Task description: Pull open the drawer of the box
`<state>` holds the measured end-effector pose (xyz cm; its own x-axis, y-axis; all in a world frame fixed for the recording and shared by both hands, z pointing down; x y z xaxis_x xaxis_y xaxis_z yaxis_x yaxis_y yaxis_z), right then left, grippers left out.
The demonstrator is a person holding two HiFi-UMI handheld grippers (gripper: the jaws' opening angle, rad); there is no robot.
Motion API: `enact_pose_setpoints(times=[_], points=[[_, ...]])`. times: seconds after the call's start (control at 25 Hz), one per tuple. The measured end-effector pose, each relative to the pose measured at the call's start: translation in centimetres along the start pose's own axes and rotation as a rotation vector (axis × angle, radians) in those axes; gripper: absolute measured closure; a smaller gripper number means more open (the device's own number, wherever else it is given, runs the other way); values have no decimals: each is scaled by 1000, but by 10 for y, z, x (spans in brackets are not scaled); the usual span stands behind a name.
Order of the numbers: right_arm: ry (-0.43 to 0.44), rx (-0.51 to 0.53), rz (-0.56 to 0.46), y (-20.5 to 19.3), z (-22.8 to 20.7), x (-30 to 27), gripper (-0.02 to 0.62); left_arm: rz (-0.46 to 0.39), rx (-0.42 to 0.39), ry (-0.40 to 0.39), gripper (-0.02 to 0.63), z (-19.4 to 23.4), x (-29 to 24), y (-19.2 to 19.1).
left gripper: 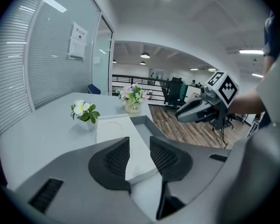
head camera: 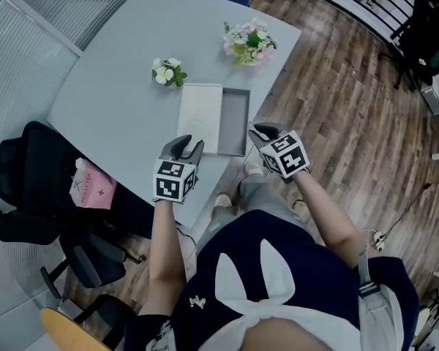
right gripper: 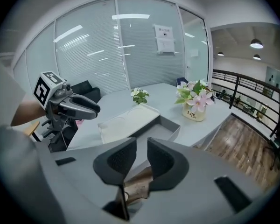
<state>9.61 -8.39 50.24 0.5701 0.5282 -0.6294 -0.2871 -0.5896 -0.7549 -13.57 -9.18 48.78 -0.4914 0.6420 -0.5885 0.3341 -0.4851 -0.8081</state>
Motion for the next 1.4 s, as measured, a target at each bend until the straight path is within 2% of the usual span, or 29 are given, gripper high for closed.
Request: enact_pose_setpoints(times=[0.2, 0.36, 0.68, 1.4], points=[[-49, -21, -64, 8, 19, 10, 587, -69, 81, 66, 529, -12, 9, 11], [-80, -39, -112, 13, 33, 17, 589, -74, 107, 98, 566, -21, 15, 16], [-94, -32, -182, 18, 64, 30, 592, -104, 91, 90, 574, -42, 31, 18], [-134, 8, -221, 15, 109, 51, 592, -160, 67, 15, 574, -70, 64, 21]])
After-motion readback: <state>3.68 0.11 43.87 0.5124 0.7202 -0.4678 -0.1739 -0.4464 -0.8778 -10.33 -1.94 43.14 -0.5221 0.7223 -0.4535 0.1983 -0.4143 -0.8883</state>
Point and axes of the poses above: the fingertips, and each gripper's own axes: x backward along the fingers, z to its left, y out of its top, the point moved 7 cm from there along x, backward along the fingers, and after that the axes turned 7 degrees about y, right-handed, at the moved point
